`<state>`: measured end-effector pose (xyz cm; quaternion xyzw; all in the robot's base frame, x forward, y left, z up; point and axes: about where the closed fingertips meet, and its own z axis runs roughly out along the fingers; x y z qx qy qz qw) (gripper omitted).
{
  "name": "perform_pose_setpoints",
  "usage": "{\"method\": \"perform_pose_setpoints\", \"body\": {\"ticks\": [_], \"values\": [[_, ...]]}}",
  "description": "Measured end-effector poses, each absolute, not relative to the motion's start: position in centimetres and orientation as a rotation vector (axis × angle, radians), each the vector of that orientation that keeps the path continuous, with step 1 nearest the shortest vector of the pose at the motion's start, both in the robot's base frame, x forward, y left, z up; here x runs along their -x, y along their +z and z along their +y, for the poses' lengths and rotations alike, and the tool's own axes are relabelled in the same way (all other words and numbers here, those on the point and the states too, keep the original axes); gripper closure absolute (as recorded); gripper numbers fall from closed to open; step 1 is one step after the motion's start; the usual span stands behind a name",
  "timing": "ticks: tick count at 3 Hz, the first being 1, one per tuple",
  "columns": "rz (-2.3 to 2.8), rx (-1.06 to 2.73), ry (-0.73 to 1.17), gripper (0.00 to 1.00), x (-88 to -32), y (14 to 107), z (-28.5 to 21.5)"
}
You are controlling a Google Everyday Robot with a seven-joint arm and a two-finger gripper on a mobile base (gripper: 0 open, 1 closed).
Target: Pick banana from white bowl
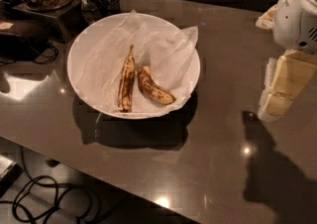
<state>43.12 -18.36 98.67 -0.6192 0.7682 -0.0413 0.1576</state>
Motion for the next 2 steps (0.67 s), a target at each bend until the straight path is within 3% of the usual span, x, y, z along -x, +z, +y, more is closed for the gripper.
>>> {"method": "perform_pose_setpoints", "body": {"ticks": [2], "values": [[2.157,1.795,-0.109,0.0,-43.38,98.49,-17.38]]}}
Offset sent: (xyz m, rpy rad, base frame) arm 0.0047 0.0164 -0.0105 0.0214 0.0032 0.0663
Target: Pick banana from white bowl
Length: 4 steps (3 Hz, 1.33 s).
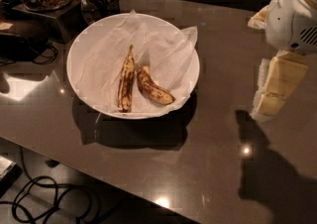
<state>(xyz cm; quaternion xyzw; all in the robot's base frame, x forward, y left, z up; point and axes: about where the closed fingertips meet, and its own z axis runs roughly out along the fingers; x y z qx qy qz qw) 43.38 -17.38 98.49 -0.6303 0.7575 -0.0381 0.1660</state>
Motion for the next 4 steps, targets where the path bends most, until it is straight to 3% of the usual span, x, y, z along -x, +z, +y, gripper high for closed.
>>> {"method": "perform_pose_setpoints", "body": {"ticks": [2,4], "values": [[2.121,1.886,-0.123,0.0,-43.7,98.4,-10.9],[2.107,1.873,-0.138,0.0,-43.6,99.0,-10.8]]}}
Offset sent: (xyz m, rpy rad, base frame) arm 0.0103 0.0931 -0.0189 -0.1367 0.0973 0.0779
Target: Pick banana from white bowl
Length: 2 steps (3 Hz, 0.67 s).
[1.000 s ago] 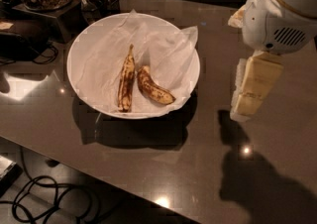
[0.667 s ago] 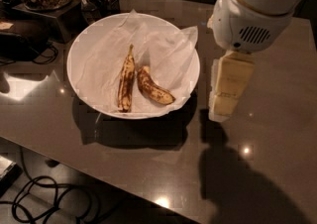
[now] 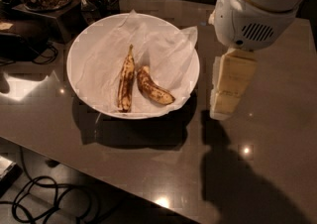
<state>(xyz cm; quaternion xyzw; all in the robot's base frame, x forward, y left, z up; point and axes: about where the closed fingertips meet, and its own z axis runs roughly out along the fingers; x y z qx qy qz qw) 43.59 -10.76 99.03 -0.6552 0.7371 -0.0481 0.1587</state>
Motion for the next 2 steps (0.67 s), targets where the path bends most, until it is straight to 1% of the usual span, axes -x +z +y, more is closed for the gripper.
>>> {"method": "perform_pose_setpoints", "body": {"ticks": [1,2], "values": [[2.162,1.82,-0.099,0.0,-44.7,98.7,-9.1],[2.242,1.766,-0.045,0.04,-47.0,97.6,-7.2]]}}
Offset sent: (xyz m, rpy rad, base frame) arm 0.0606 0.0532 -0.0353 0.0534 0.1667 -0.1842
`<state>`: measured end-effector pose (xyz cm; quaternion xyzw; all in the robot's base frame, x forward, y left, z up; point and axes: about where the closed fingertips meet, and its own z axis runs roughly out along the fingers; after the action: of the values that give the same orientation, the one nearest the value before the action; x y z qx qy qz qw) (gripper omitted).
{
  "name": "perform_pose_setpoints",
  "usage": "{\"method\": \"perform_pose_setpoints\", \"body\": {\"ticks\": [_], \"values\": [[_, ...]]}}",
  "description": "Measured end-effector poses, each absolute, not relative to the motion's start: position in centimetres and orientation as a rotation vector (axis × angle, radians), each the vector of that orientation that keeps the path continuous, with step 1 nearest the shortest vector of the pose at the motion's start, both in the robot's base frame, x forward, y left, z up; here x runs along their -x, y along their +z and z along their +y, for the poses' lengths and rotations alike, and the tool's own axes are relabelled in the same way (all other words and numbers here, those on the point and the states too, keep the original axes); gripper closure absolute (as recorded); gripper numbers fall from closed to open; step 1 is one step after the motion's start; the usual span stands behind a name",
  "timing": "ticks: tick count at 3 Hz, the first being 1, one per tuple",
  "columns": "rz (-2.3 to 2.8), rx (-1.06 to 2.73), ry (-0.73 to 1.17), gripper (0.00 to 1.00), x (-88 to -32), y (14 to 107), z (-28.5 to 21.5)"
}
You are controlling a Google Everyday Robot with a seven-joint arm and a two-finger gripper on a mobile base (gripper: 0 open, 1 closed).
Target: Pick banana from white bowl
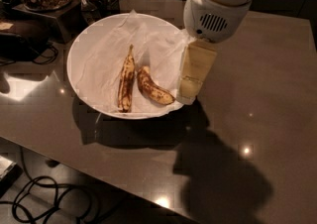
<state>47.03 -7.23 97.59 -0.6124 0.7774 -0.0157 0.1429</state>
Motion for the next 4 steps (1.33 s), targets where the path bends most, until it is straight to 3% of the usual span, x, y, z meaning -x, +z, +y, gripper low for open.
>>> {"method": "perform_pose_setpoints", "body": {"ticks": [1,2,3,4], "values": [[2.289,1.746,0.021,0.1,-48.7,96.6,-5.9],[2.302,1.765,0.062,0.28,-49.7,95.8,-4.4],[2.3,1.793,0.1,0.39,-50.3,95.0,-3.1],[2.318,1.803,0.16,0.37,-51.0,93.6,-2.2]]}}
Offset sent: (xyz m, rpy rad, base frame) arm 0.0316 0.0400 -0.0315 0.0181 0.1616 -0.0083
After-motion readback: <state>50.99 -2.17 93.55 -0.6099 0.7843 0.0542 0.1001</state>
